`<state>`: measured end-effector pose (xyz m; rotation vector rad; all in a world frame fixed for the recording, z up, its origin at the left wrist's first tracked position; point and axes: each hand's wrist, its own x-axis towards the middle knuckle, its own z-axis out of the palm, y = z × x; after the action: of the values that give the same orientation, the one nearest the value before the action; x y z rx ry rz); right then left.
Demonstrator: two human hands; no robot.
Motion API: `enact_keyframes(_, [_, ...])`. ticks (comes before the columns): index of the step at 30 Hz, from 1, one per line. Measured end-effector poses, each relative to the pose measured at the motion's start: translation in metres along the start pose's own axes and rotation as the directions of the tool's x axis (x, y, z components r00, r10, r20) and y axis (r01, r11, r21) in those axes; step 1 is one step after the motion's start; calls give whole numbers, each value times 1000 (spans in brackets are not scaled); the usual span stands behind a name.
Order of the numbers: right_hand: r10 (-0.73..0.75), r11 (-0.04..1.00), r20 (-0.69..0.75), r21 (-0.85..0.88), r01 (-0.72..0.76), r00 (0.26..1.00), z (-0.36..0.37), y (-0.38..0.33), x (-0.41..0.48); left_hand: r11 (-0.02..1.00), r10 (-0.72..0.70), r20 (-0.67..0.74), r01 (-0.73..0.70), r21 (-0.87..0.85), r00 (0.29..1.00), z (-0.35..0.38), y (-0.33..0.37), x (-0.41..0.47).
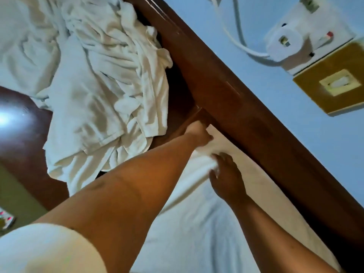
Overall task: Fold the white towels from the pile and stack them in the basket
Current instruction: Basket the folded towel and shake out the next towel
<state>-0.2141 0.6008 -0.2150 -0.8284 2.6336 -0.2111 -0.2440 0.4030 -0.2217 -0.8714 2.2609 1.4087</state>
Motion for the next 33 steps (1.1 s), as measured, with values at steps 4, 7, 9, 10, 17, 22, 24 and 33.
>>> enact_keyframes(4, [30, 993, -41, -113, -35, 999, 3, 13, 48, 997, 75, -39, -74, 29, 996, -11, 8, 23])
enact_keyframes(7, [72, 993, -24, -88, -74, 997, 10, 10, 60, 995, 104, -85, -104, 13, 991, -4, -6, 29])
enact_keyframes(9, [100, 992, 31, -81, -97, 995, 7, 5, 57, 990, 139, -110, -137, 24, 984, -2, -12, 26])
enact_keyframes(10, [119, 990, 87, -88, -112, 989, 6, 2, 56, 989, 146, -114, -144, 31, 983, -3, -15, 23])
enact_keyframes(17, [149, 985, 133, -110, -135, 980, 11, -30, 17, 997, 29, -114, -21, 69, 993, -17, -89, -56])
enact_keyframes(22, [-58, 988, 175, -129, 82, 983, 35, -89, -49, 999, 7, -101, -2, 48, 995, -22, -169, -157])
enact_keyframes(24, [-147, 976, 224, -126, 178, 963, 50, -112, -72, 994, 44, -107, -32, 105, 993, -20, -201, -191])
enact_keyframes(33, [-171, 968, 418, -96, 231, 892, 77, -156, -156, 954, 85, -81, -57, 295, 993, -11, -245, -273])
